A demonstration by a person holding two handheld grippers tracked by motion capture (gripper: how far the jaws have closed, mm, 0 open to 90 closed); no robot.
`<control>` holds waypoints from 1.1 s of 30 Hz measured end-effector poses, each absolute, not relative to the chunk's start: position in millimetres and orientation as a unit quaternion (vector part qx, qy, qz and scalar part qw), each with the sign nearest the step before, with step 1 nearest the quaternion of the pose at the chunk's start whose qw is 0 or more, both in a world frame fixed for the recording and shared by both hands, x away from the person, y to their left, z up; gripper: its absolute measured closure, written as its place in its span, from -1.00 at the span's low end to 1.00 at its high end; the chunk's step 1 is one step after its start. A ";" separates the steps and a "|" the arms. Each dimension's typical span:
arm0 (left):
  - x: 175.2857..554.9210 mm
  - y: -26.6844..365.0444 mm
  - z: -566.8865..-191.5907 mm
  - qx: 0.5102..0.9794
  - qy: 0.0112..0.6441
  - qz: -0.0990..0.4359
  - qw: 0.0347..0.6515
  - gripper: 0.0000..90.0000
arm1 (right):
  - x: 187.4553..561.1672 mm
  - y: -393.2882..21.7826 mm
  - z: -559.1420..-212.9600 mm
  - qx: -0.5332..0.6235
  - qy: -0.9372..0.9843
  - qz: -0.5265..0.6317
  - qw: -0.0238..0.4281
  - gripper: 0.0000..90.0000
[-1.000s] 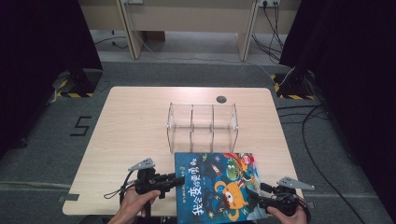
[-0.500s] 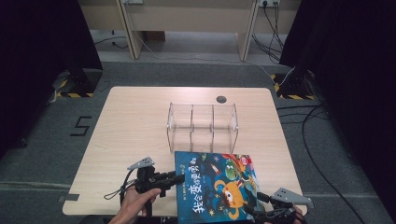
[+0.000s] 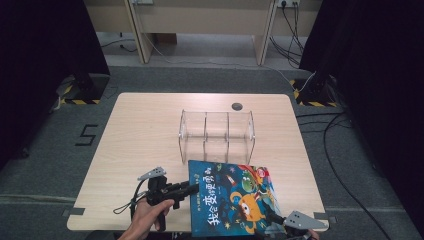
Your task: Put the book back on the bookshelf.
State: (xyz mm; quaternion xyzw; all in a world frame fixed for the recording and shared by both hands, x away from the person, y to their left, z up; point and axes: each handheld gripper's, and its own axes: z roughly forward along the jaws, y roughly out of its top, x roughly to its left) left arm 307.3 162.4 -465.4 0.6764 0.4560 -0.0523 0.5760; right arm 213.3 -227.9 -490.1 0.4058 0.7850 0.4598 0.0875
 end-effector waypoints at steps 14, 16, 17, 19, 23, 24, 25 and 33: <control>302.9 157.6 -457.5 0.668 0.457 -0.048 0.585 0.34 | 196.1 -188.8 -491.8 0.337 0.831 0.408 0.171 -0.58; 301.1 157.0 -457.0 0.668 0.457 -0.048 0.586 0.34 | 195.4 -182.8 -492.5 0.328 0.835 0.396 0.195 -0.58; 300.2 156.5 -456.7 0.668 0.457 -0.049 0.586 0.34 | 195.5 -180.6 -492.6 0.326 0.835 0.394 0.201 -0.57; 299.2 155.3 -456.1 0.667 0.456 -0.050 0.587 0.34 | 195.6 -177.4 -492.9 0.321 0.836 0.390 0.215 -0.57; 294.4 150.9 -454.5 0.665 0.454 -0.051 0.591 0.33 | 195.6 -171.3 -494.1 0.318 0.833 0.384 0.243 -0.60; 293.3 149.7 -454.1 0.665 0.453 -0.052 0.592 0.33 | 195.4 -169.7 -494.6 0.317 0.832 0.381 0.247 -0.61; 292.0 148.5 -453.7 0.664 0.453 -0.052 0.593 0.33 | 194.9 -167.7 -494.8 0.315 0.833 0.376 0.256 -0.61; 287.3 141.7 -455.7 0.670 0.448 -0.050 0.590 0.32 | 193.6 -154.6 -496.1 0.300 0.830 0.367 0.293 -0.66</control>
